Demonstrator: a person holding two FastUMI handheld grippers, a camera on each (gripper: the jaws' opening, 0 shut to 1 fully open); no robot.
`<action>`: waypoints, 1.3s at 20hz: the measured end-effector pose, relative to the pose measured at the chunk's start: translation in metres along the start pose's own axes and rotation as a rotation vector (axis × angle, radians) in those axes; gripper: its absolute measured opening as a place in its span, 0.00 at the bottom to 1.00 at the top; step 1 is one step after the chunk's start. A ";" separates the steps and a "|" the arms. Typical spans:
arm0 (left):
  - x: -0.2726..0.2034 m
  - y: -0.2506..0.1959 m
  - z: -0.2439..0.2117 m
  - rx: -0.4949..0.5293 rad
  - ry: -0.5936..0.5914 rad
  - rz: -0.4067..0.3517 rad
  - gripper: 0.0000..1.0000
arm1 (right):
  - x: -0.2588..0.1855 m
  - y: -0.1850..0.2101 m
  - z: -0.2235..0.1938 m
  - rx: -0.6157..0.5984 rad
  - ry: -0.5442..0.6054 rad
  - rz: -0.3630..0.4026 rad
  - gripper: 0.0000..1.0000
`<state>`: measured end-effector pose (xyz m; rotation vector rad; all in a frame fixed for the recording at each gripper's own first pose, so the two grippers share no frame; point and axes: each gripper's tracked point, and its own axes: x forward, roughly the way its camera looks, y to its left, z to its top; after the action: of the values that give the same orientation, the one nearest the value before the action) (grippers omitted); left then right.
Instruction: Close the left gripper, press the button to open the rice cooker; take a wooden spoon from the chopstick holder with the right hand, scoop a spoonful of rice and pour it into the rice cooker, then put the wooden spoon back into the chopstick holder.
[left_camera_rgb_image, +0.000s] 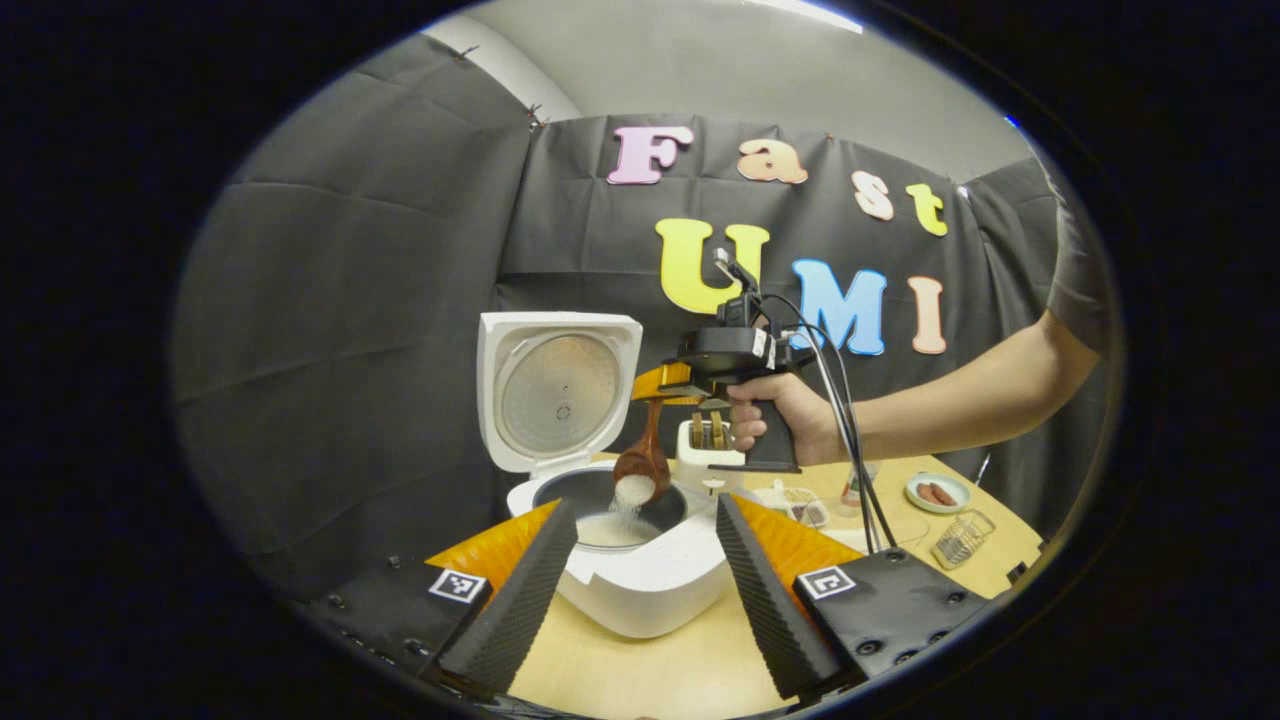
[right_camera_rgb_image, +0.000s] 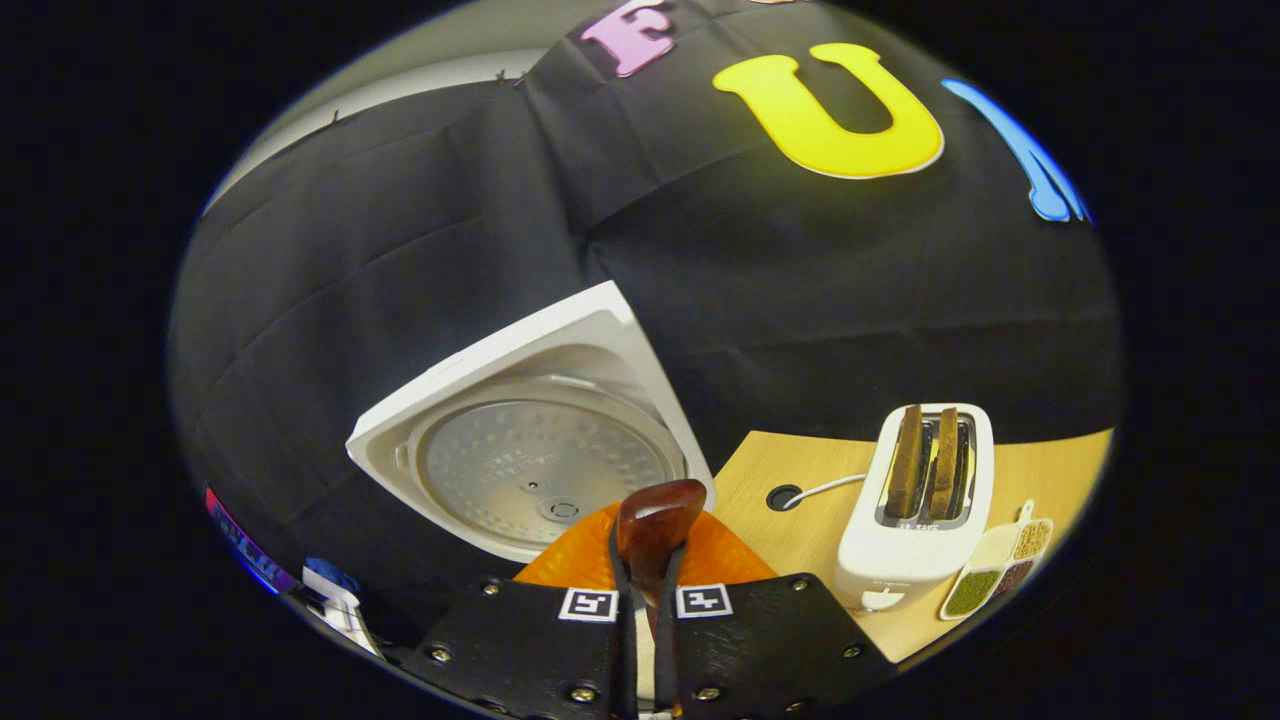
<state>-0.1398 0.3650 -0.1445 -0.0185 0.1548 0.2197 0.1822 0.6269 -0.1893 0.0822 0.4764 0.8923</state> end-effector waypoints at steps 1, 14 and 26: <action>-0.001 0.000 0.001 0.001 0.001 0.007 0.98 | 0.003 -0.002 -0.005 -0.041 0.011 0.005 0.07; -0.018 -0.007 -0.005 0.057 0.003 0.024 0.98 | -0.004 0.002 -0.009 -0.425 0.002 0.112 0.07; -0.009 -0.036 0.011 0.013 -0.032 -0.016 0.97 | -0.059 -0.052 0.047 0.120 -0.094 0.103 0.07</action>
<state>-0.1392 0.3286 -0.1317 -0.0034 0.1242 0.2029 0.2088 0.5553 -0.1399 0.2597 0.4406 0.9553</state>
